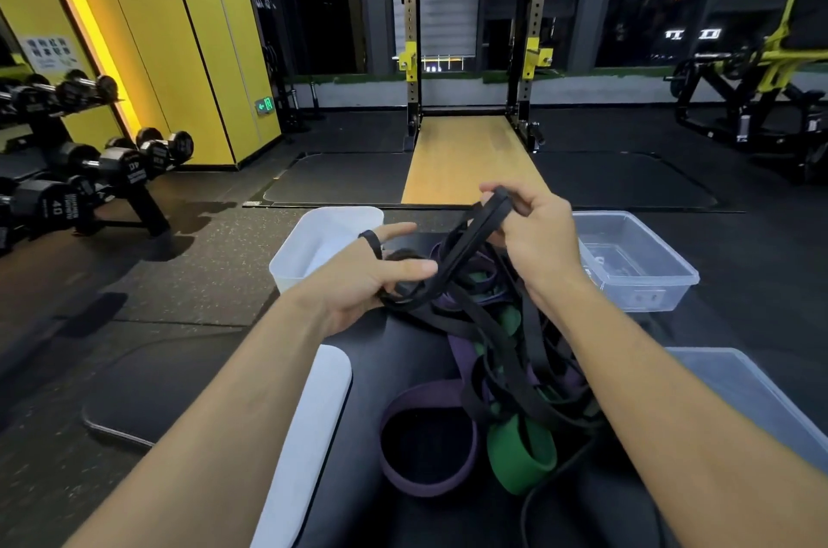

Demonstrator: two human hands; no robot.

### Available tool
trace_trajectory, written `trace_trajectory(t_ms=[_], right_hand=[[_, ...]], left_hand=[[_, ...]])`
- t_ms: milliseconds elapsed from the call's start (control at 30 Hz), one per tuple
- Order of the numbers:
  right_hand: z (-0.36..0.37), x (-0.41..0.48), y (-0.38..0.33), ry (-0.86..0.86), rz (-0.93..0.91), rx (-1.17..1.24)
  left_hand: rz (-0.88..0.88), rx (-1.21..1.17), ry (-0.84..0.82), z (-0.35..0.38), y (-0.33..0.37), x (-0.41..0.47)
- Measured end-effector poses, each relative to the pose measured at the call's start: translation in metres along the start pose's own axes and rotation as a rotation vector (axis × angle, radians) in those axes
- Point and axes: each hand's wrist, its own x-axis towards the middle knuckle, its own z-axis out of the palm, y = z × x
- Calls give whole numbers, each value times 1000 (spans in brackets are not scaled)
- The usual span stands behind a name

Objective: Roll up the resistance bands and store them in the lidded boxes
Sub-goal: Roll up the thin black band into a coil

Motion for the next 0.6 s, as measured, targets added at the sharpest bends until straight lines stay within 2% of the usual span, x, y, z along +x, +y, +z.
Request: trace_trajectory(t_ms=[167, 267, 333, 467, 600], right_hand=[[13, -6, -33, -123, -127, 193], [21, -12, -51, -254, -103, 337], [22, -13, -58, -315, -83, 408], [14, -8, -61, -276, -123, 357], [7, -9, -44, -153, -44, 196]], left_hand=[[209, 147, -141, 23, 3, 2], [340, 188, -82, 36, 14, 5], [403, 86, -11, 40, 20, 8], [391, -22, 111, 37, 29, 10], [280, -142, 98, 30, 29, 10]])
